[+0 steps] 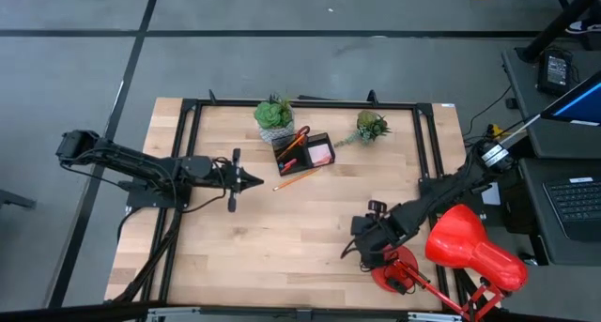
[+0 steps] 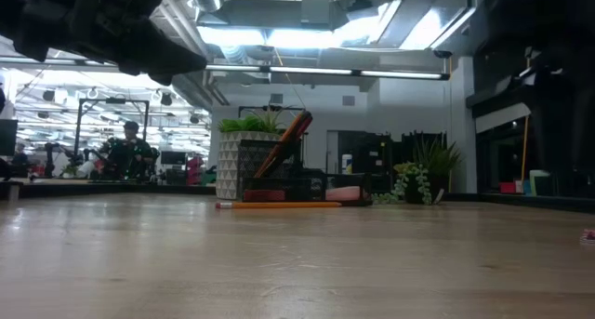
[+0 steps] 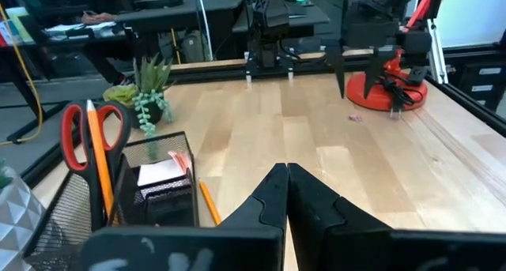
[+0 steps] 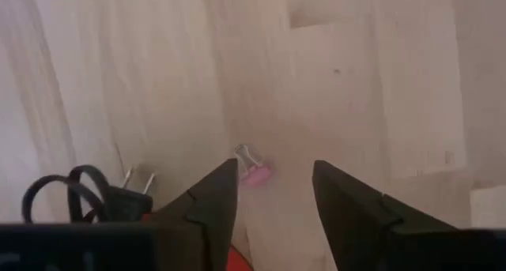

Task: Pick and place office supplies into organizer
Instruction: Put the pink binder clip into the black desk organizer

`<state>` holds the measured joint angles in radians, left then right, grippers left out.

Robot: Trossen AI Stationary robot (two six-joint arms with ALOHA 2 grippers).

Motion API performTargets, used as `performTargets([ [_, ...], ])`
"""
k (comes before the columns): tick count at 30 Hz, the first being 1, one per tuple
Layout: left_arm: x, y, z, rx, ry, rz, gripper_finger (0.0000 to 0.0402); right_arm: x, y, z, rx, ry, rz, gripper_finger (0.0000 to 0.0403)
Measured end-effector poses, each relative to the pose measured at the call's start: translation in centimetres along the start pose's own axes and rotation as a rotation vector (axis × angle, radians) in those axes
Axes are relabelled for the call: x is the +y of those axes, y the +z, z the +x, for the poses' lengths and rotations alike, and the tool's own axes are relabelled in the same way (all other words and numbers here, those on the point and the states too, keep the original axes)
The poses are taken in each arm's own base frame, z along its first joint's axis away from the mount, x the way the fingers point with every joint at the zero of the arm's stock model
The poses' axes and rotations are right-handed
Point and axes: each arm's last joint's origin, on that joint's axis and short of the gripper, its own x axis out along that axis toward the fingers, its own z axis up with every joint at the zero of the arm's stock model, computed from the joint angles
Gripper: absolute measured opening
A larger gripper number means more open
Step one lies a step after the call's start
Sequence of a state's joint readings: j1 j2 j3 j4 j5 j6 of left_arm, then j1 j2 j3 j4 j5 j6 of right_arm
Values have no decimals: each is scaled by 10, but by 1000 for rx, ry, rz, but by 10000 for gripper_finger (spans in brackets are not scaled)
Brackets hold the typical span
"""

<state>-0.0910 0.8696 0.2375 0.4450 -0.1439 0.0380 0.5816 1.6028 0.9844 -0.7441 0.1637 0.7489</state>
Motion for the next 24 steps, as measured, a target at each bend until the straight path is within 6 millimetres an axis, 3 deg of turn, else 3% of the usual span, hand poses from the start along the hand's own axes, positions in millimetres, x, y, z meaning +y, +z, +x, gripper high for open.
performTargets([
  [11,0,-1,0,4,-13,-1,2,3,-1,12,51,-4,-211,175],
  [20,0,-1,0,11,-13,2,2,7,-6,42,164,-25,-227,175],
  [24,0,-1,0,11,-13,2,2,8,-6,45,172,-23,-237,175],
])
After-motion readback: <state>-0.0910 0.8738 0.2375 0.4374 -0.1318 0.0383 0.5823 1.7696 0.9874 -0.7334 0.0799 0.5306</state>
